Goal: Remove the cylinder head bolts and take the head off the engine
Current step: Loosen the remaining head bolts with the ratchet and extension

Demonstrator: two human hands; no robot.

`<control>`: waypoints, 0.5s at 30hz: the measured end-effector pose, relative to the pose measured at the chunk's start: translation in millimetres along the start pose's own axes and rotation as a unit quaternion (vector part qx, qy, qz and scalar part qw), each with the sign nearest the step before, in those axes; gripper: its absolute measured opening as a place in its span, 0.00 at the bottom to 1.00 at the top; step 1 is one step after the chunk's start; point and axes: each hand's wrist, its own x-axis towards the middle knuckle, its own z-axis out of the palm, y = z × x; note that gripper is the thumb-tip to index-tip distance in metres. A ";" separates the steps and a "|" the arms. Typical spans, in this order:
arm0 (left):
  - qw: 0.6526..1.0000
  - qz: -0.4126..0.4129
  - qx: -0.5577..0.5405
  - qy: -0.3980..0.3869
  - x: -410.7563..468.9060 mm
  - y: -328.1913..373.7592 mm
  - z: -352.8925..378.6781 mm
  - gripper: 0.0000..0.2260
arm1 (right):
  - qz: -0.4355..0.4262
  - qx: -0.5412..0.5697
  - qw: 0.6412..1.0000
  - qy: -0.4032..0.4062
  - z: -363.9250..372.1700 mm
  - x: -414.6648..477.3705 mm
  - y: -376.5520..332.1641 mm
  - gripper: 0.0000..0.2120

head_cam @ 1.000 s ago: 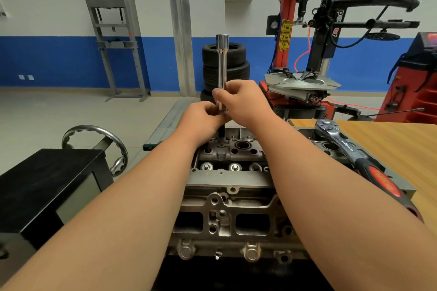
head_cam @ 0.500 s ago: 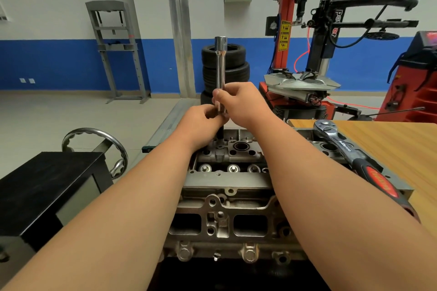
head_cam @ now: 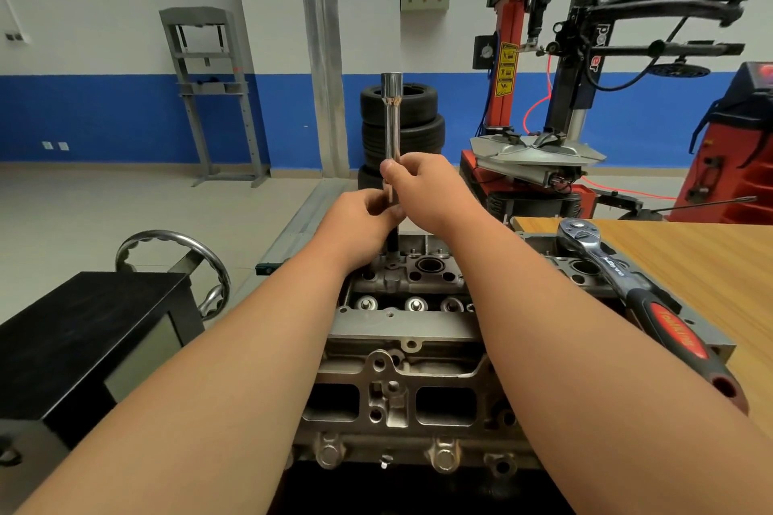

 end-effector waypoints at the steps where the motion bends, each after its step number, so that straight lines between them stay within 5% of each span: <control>1: 1.000 -0.008 0.009 0.017 0.8 0.4 0.7 0.03 | 0.004 -0.007 1.000 0.007 1.4 0.5 0.2 0.15; 5: 0.995 -0.051 0.027 0.080 3.0 1.1 3.1 0.12 | -0.009 -0.040 0.998 0.041 1.2 1.0 -0.7 0.15; 10: 0.999 -0.014 -0.030 -0.011 -1.2 1.2 -0.9 0.06 | -0.017 -0.013 1.000 -0.005 -1.5 -0.8 -1.5 0.16; 15: 0.991 -0.047 0.101 0.078 3.8 9.5 7.2 0.05 | 0.000 -0.056 0.998 0.034 3.4 2.5 -0.1 0.15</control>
